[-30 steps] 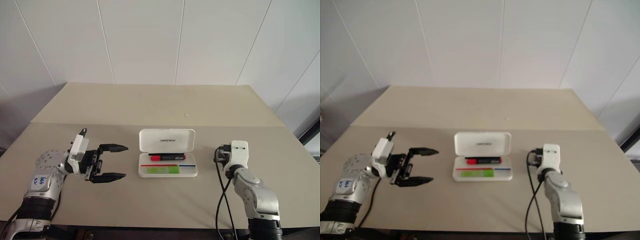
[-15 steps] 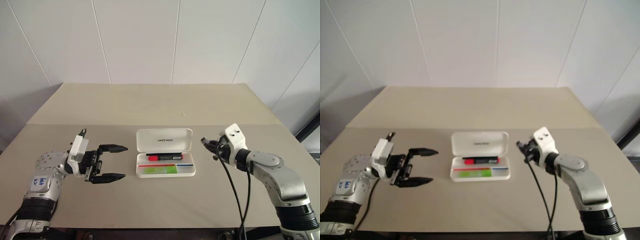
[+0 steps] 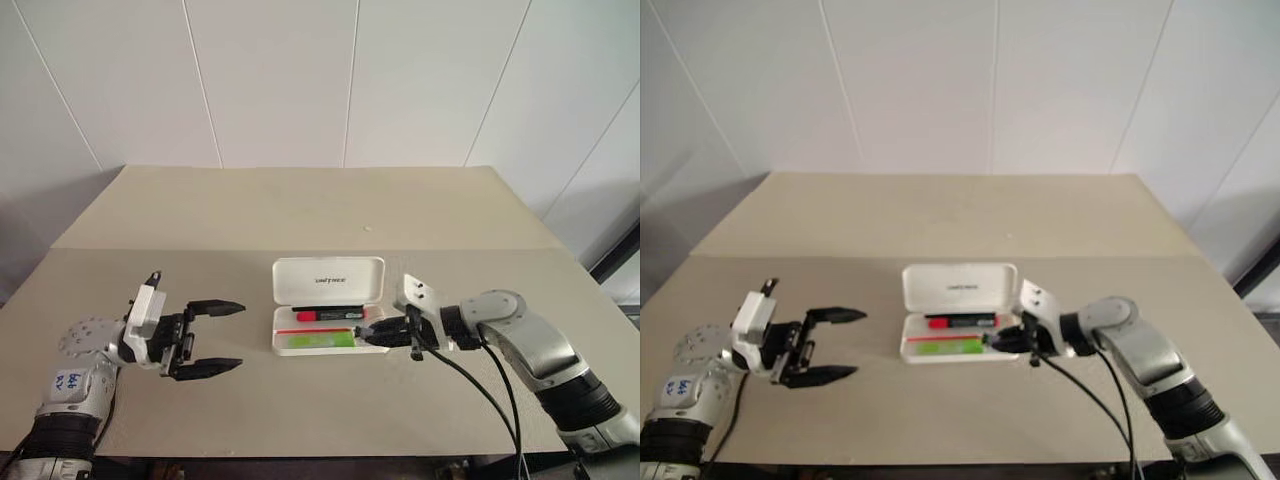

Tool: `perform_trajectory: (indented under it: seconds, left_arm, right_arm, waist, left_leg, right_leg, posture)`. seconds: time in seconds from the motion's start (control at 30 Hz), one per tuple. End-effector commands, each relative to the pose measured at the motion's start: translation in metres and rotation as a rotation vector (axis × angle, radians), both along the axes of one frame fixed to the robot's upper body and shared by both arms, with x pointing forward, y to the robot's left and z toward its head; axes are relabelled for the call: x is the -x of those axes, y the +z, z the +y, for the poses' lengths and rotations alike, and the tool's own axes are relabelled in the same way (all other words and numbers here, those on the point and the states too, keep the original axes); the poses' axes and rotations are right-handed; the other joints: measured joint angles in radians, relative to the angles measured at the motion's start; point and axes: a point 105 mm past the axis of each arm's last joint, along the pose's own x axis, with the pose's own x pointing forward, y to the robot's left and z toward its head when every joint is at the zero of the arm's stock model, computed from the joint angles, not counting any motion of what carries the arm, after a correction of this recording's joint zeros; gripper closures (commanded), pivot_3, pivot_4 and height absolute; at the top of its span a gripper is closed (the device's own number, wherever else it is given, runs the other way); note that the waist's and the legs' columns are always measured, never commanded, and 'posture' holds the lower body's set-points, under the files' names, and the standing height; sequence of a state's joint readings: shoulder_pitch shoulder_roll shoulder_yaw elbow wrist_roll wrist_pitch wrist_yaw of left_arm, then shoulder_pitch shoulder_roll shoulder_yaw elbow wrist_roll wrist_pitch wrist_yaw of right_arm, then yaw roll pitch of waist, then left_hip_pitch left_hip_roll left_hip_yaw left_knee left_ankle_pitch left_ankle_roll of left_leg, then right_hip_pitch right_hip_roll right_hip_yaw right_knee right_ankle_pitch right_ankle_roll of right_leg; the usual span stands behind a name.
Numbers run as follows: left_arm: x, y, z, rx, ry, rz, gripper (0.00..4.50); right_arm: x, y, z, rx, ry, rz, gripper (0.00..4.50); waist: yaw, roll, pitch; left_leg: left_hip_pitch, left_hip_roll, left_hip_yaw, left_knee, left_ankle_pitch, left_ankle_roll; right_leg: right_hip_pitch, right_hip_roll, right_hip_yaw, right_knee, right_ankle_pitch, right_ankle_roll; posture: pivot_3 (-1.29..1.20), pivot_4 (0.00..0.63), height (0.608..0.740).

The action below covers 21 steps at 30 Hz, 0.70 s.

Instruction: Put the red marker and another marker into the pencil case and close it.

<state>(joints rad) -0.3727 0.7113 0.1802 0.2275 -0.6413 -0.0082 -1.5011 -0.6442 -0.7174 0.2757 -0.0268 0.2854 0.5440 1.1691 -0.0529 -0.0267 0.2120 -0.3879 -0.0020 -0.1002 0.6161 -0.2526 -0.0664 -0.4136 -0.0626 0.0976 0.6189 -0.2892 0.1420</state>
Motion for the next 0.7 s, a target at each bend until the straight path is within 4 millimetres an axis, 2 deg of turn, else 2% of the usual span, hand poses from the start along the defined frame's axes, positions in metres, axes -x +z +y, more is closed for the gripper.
perform_trajectory:
  seconds: [0.03, 0.57, 0.63, 0.7]
  left_arm:
    - [0.01, 0.009, 0.004, -0.016, -0.032, -0.048, 0.0]
    - [0.011, 0.013, 0.004, -0.015, -0.018, -0.056, 0.0]
    - [0.011, 0.013, 0.003, -0.014, -0.02, -0.056, 0.0]
    - [0.011, 0.013, 0.003, -0.014, -0.021, -0.055, 0.0]
  right_arm:
    - [-0.002, 0.008, 0.001, 0.029, 0.058, -0.049, 3.4]
    - [-0.022, 0.008, 0.0, 0.059, 0.095, -0.068, 3.4]
    - [-0.02, 0.009, 0.001, 0.056, 0.106, -0.065, 2.67]
    - [-0.019, 0.01, 0.002, 0.056, 0.112, -0.063, 2.13]
  waist:
    - [0.0, 0.0, 0.0]
    - [-0.001, 0.0, 0.0]
    - [-0.001, 0.0, 0.0]
    - [-0.001, 0.0, 0.0]
  left_leg:
    - [0.0, 0.0, 0.0, 0.0, 0.0, 0.0]
    - [0.0, 0.0, 0.0, 0.0, 0.0, 0.0]
    - [0.0, 0.0, 0.0, 0.0, 0.0, 0.0]
    - [0.0, 0.0, 0.0, 0.0, 0.0, 0.0]
  right_leg:
    - [0.0, 0.0, 0.0, 0.0, 0.0, 0.0]
    - [0.0, 0.0, 0.0, 0.001, 0.0, 0.0]
    - [0.0, 0.0, 0.0, 0.001, 0.0, 0.0]
    - [0.0, 0.0, 0.0, 0.001, 0.0, 0.0]
  posture:
    - [0.0, 0.15, 0.74]
    - [0.0, 0.15, 0.74]
    - [0.0, 0.15, 0.74]
    - [0.0, 0.15, 0.74]
